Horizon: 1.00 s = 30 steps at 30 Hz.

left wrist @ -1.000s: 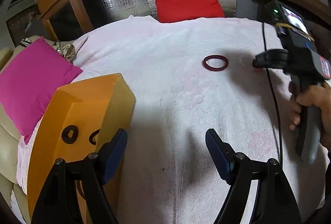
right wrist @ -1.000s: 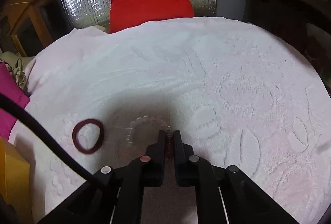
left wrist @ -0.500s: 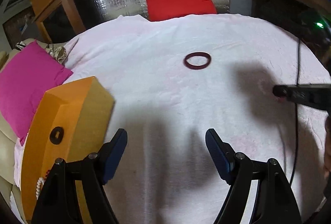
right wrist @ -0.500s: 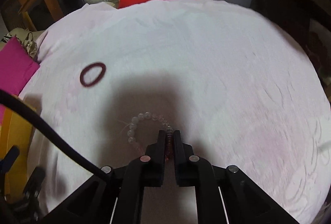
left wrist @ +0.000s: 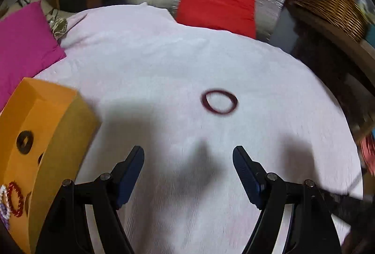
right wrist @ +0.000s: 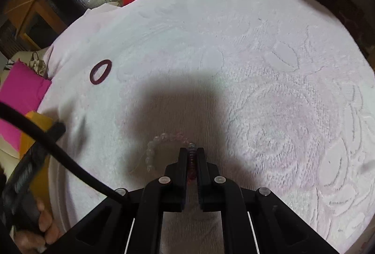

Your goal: Organize jewelry

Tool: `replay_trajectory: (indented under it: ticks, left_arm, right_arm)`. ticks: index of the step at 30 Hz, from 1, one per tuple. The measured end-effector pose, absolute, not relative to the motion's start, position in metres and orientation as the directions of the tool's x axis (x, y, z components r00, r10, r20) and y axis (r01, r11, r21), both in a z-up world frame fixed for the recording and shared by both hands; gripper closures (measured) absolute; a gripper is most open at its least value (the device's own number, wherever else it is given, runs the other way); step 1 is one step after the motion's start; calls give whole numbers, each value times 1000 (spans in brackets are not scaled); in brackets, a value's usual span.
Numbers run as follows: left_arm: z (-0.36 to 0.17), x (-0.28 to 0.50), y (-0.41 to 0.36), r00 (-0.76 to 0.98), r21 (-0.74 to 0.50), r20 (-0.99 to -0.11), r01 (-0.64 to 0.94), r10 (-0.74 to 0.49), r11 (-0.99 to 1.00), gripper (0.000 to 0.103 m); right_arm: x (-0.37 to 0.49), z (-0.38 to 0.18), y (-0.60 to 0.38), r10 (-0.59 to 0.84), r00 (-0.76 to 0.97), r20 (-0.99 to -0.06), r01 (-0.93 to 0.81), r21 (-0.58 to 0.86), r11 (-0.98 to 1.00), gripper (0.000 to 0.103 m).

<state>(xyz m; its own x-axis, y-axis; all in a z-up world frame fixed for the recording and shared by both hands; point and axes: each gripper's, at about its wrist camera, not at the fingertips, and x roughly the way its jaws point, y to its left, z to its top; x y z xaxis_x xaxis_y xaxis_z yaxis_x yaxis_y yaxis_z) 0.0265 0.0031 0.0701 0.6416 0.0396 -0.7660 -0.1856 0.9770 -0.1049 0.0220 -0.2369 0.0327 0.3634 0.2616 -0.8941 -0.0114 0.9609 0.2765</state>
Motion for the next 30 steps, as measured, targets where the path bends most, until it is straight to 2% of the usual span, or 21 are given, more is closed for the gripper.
replay_trajectory:
  ticks: [4, 11, 16, 20, 23, 25, 27, 30]
  left_arm:
    - [63, 57, 9, 644, -158, -764, -243, 38, 957, 25]
    - [52, 93, 9, 647, -142, -760, -262, 64, 955, 25]
    - [39, 109, 6, 625, -142, -779, -255, 51, 957, 45]
    - [34, 115, -2, 617, -89, -783, -235, 78, 968, 52]
    - [31, 117, -6, 612, -53, -786, -209, 89, 976, 61]
    - [31, 118, -10, 608, -36, -789, -189, 88, 981, 75]
    - [32, 114, -14, 597, -8, -797, -162, 91, 987, 83]
    - [34, 104, -18, 582, 17, -809, -120, 84, 993, 89]
  right_arm:
    - [25, 32, -242, 293, 350, -890, -26, 303, 952, 94]
    - [28, 32, -238, 281, 361, -889, -75, 272, 959, 94]
    - [26, 31, -238, 286, 371, -883, -93, 271, 958, 94]
    - [23, 33, -237, 277, 376, -884, -96, 260, 961, 94]
    - [22, 34, -236, 274, 375, -886, -97, 256, 962, 94]
    - [23, 34, -236, 274, 371, -887, -95, 258, 962, 94]
    - [25, 34, -237, 277, 369, -887, -91, 262, 961, 94]
    - [26, 35, -237, 279, 364, -888, -84, 267, 960, 94]
